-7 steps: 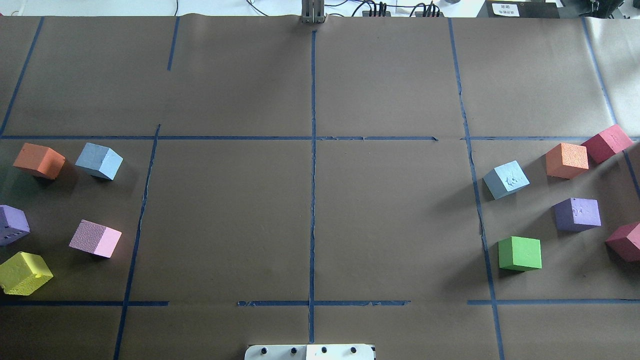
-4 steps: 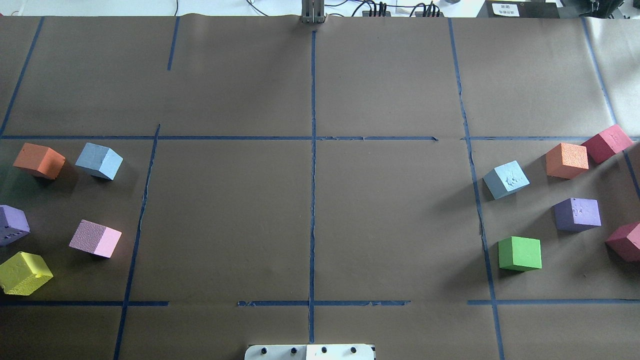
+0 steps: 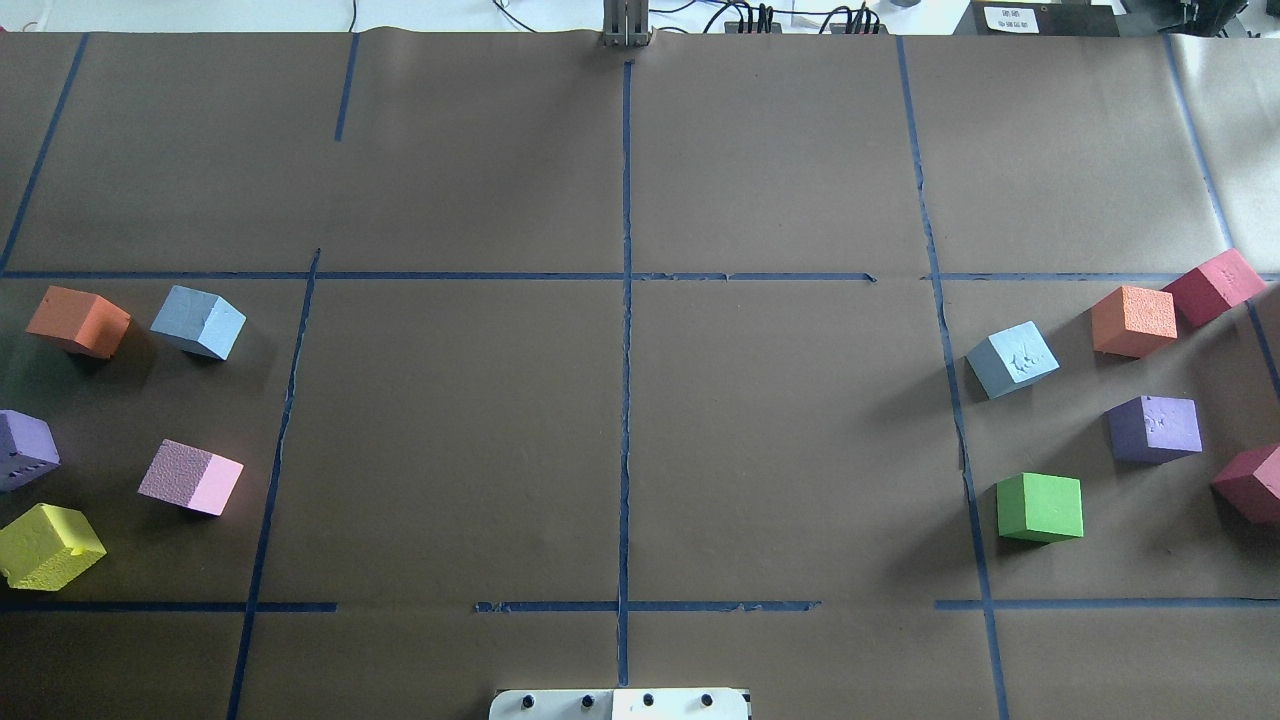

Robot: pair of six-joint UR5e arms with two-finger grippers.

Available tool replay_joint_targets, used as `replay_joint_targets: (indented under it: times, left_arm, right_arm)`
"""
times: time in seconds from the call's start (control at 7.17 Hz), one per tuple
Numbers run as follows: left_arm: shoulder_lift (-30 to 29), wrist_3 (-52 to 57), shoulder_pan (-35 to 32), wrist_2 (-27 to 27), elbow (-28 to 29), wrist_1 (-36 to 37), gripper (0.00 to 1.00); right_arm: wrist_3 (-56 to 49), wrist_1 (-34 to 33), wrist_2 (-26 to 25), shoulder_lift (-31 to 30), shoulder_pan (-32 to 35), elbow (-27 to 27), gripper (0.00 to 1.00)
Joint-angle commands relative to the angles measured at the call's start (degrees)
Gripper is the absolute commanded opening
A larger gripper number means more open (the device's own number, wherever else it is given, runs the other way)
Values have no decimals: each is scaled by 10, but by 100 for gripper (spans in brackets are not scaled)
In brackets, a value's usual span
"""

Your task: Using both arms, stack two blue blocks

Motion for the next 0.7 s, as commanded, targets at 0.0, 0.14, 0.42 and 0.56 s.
replay_joint_targets:
  times: [0.0, 0.14, 0.42, 0.56]
  left_arm:
    - [1, 0, 0, 0, 0, -1, 100]
    - [0, 0, 0, 1, -1, -1, 100]
    - [0, 0, 0, 0, -2, -1, 100]
    - [0, 0, 0, 1, -2, -1, 100]
  right_arm:
    - [2, 3, 1, 17, -5, 3, 100]
    - [7, 5, 1, 20, -39, 24, 100]
    - [226, 50, -3, 69, -138, 38, 100]
    - [305, 115, -33, 65, -197, 37, 100]
